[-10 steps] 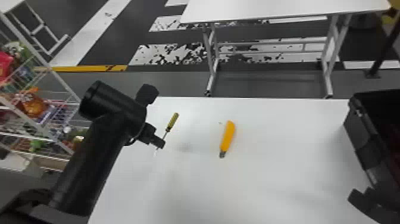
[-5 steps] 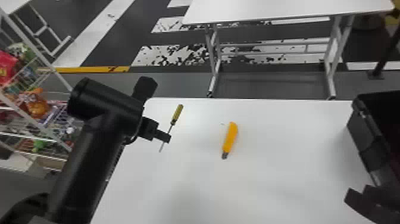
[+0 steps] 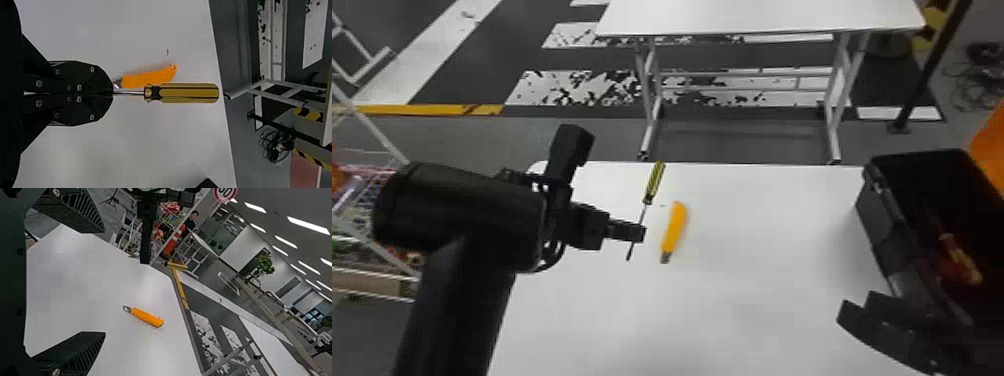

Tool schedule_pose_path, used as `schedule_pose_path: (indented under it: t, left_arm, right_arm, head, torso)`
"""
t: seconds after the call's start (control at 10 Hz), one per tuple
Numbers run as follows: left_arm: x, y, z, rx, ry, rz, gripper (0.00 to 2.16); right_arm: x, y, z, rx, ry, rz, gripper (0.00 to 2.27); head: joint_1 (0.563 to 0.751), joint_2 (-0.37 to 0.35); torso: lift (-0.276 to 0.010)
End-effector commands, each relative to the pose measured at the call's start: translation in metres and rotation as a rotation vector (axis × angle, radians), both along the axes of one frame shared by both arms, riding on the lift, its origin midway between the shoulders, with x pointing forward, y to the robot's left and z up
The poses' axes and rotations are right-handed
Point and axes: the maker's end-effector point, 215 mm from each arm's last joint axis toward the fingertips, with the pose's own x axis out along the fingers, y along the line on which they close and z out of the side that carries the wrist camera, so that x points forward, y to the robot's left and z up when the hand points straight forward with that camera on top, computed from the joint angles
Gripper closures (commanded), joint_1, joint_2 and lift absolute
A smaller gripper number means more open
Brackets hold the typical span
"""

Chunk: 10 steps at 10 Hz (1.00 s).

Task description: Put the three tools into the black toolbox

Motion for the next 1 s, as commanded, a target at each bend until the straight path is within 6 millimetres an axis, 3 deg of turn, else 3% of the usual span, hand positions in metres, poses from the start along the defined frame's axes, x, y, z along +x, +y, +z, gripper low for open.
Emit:
schedule_pose_path:
  t: [0.0,0.5,0.9]
  left_arm:
    - [-0.017,-0.04,-0.003,-0.046,0.012,-0.046,1.8]
    - [-0.06,-0.118,-0.012,-0.184,0.077,-0.132,1.85]
    - [-0.093,-0.176,0.001,-0.351,0.134,-0.208,1.85]
  right_arm:
    - [0.003,0.001,0.004,-0.001,-0.011,-0.001,0.07]
    - [0.023,-0.005,0.008,0.007,-0.045,-0.021,0.07]
    - [0.03,-0.007,0.003,0.015,-0.044,-0.026,0.07]
  head:
    - [0.695,0.086]
    - [0.695,-0.082]
    - [0.695,-0.189]
  torso:
    - [-0.051]
    - [-0.051]
    - [-0.051]
